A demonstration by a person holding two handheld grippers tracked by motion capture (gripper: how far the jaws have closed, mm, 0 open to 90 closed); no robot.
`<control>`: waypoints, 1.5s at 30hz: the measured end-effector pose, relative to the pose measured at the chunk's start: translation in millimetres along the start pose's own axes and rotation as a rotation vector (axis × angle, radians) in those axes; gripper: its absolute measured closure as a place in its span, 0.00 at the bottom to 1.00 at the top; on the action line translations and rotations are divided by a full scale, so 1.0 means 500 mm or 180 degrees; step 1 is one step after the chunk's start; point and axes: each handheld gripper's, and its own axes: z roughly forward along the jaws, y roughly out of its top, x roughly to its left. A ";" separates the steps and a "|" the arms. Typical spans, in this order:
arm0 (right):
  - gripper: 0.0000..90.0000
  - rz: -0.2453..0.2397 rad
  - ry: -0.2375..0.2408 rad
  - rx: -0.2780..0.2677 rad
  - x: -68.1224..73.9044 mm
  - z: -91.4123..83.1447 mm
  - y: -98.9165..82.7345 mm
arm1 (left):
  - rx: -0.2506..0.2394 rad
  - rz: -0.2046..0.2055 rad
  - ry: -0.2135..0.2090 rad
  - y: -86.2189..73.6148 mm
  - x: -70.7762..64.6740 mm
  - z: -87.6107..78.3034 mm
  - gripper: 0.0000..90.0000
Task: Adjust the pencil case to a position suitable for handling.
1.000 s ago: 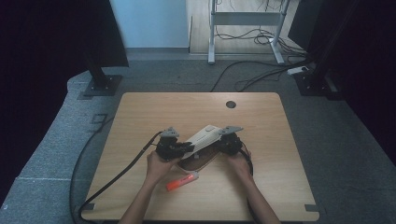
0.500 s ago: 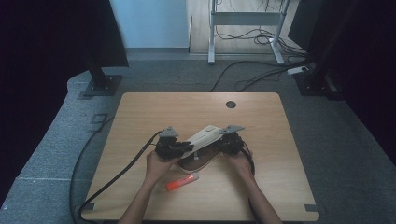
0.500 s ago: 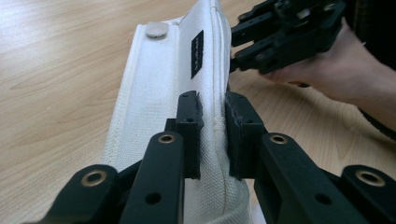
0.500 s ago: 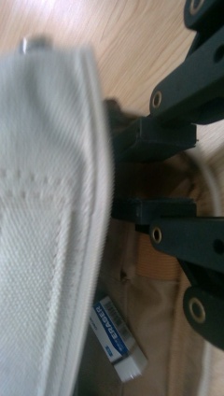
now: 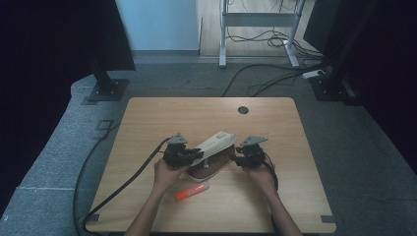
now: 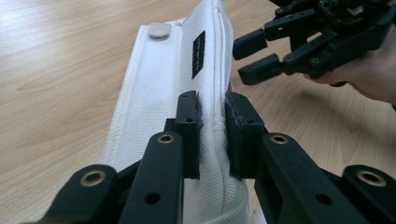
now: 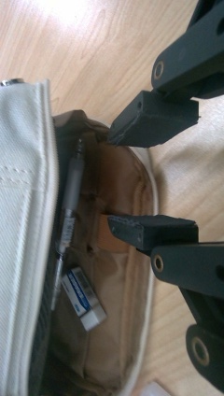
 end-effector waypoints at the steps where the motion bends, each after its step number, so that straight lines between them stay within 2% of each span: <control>1: 0.57 0.0000 0.0008 0.0000 0.002 -0.002 -0.002 | 0.0002 0.0001 0.0002 0.000 0.000 0.000 0.85; 13: 0.46 -0.0087 0.0115 -0.0010 0.028 -0.020 -0.018 | -0.0001 0.0009 0.0045 0.000 0.001 -0.001 0.85; 21: 0.42 -0.0208 0.0245 -0.0001 0.063 -0.022 -0.025 | -0.0013 0.0000 0.0079 -0.002 0.004 -0.005 0.85; 27: 0.40 -0.0306 0.0419 -0.0009 0.101 -0.018 -0.022 | -0.0004 0.0011 0.0129 -0.003 0.005 -0.009 0.85; 34: 0.39 -0.0498 0.0672 0.0053 0.154 0.003 -0.019 | 0.0000 0.0000 0.0159 -0.006 0.010 -0.017 0.85; 45: 0.39 -0.0680 0.0987 0.0142 0.209 0.042 -0.012 | -0.0015 -0.0040 0.0210 -0.012 0.020 -0.030 0.85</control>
